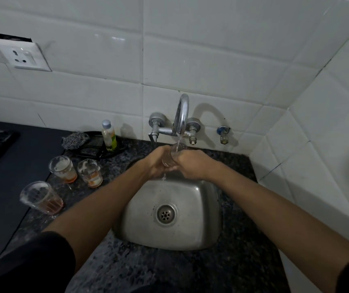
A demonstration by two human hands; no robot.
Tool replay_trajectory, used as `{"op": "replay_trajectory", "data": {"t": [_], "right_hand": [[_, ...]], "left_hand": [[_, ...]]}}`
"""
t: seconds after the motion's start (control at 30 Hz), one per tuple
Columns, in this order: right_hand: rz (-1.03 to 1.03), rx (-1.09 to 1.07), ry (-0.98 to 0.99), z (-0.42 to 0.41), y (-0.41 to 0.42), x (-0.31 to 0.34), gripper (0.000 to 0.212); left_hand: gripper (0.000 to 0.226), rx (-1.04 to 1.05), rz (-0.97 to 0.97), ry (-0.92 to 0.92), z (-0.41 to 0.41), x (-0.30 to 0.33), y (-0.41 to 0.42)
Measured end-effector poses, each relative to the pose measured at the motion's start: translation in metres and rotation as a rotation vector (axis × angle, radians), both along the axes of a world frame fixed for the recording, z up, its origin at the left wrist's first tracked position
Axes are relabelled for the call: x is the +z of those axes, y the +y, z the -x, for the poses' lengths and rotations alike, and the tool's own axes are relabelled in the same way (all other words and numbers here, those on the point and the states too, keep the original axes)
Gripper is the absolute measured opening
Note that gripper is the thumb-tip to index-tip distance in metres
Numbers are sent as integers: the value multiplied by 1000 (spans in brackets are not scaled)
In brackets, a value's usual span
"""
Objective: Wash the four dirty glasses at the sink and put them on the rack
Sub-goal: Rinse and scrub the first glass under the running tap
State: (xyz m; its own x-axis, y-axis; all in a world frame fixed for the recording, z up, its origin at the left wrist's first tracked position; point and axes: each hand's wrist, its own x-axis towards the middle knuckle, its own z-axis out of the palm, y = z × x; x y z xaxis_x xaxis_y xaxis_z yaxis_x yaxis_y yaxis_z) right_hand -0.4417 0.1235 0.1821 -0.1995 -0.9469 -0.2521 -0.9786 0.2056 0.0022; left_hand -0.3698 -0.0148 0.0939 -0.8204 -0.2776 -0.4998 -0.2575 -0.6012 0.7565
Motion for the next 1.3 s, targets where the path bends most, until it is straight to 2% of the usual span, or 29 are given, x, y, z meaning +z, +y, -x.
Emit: {"op": "replay_trajectory", "data": {"t": [0.1,0.17,0.23,0.3,0.37,0.47,0.53,0.6,0.7,0.73,0.83,0.9,0.97,1.07,1.13,1.2,1.27,1.3], "right_hand": [[20,-161,-273,-4,-4,-1,21],[3,-117,-329,-4,-3,7,15],[-37,-21,-159,-6,1,17,10],[-34,76,98,-5,1,19,20],[4,108,165,-5,-1,11,22],[36,-39,-68,-7,-7,9,27],[23,-10,-200,-3,-7,9,21],[-53,69,-102,-1,-3,14,9],[-35,164,135,1,-1,15,19],[-17,154,139,0,-2,11,18],[87,-29,-60,-7,-10,2,23],[92,-10,-99,-4,-12,-2,21],[36,59,14,-3,-8,5,16],[72,185,184,-1,-3,5,23],[122,67,120,-6,-5,0,22],[164,-38,-70,-7,-8,-4,20],[144,-2,-158,-1,-5,-1,14],[88,36,-121,0,-2,4,11]], "left_hand": [[29,60,-30,28,3,2,6],[39,52,-89,12,-1,2,10],[36,6,-108,13,-3,2,9],[30,-25,-67,21,-2,8,7],[28,13,-31,17,3,10,4],[23,82,-81,75,7,8,8],[25,120,-148,48,3,2,12],[28,102,-206,38,0,-1,12],[29,37,-147,56,3,9,8],[26,52,-130,71,4,11,7],[25,123,-150,83,8,11,9],[27,143,-196,86,7,4,10],[29,111,-197,68,3,5,9],[30,72,-148,39,3,10,5],[35,112,-148,53,5,14,5],[45,144,-203,67,8,9,7],[44,138,-231,73,7,6,10],[36,93,-229,86,5,8,12]]}}
